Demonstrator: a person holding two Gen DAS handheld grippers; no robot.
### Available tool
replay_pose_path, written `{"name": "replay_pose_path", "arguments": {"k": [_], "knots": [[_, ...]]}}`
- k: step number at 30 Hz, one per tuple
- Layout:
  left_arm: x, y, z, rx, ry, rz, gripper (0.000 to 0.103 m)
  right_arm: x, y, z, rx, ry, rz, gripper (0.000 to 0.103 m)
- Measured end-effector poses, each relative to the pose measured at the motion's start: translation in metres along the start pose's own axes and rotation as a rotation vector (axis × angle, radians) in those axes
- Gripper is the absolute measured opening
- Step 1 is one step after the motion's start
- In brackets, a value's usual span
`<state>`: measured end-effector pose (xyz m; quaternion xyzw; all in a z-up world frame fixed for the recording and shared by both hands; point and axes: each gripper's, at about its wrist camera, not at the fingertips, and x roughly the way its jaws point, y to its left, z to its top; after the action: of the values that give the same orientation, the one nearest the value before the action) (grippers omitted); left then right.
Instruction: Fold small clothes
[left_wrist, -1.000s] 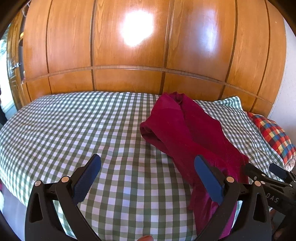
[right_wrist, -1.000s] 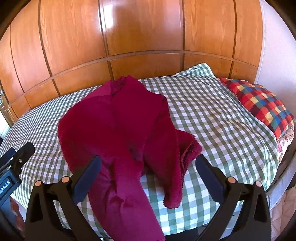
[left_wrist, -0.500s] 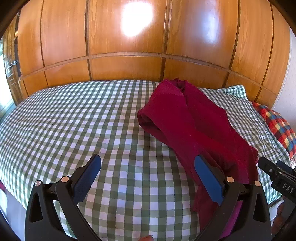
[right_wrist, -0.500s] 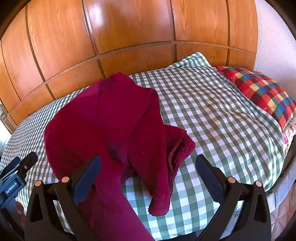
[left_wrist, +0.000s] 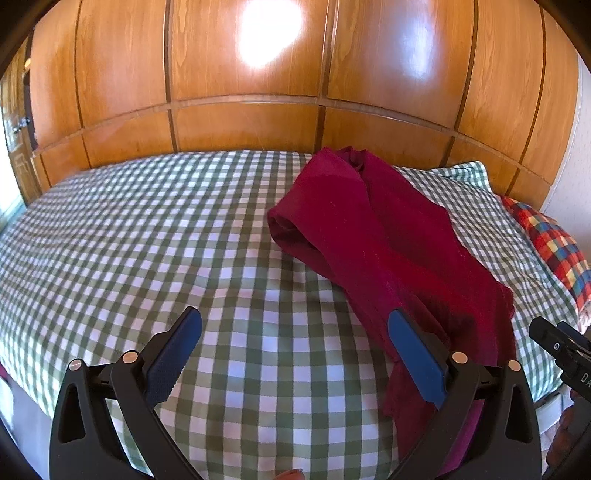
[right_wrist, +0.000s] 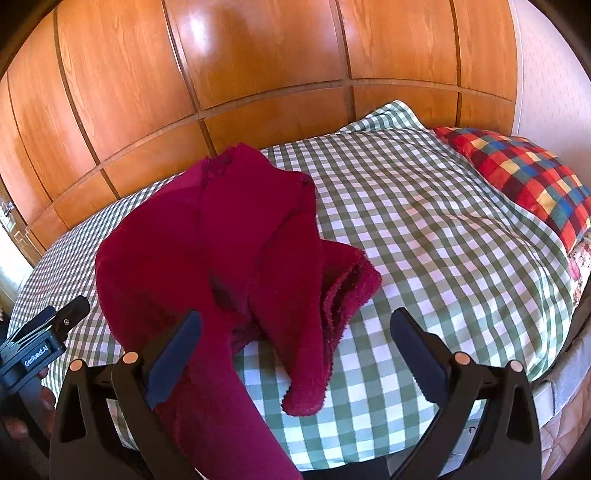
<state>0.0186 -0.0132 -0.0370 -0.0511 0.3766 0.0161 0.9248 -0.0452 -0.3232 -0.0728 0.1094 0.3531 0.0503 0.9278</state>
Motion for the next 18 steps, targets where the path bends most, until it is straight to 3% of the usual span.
{"name": "replay_pose_path", "arguments": {"k": [7, 13, 16, 18], "knots": [[0.011, 0.007, -0.004, -0.052, 0.078, -0.239, 0.1, -0.01, -0.018, -0.004, 0.001, 0.007, 0.041, 0.096], [0.018, -0.007, -0.001, -0.067, 0.141, -0.395, 0.099, -0.006, -0.025, -0.007, 0.013, 0.034, 0.085, 0.055], [0.032, -0.021, 0.006, -0.091, 0.195, -0.49, 0.08, 0.004, -0.018, -0.011, -0.032, 0.092, 0.176, 0.05], [0.047, -0.028, 0.009, -0.121, 0.225, -0.508, 0.077, 0.015, -0.005, -0.022, -0.097, 0.159, 0.245, 0.05]]}}
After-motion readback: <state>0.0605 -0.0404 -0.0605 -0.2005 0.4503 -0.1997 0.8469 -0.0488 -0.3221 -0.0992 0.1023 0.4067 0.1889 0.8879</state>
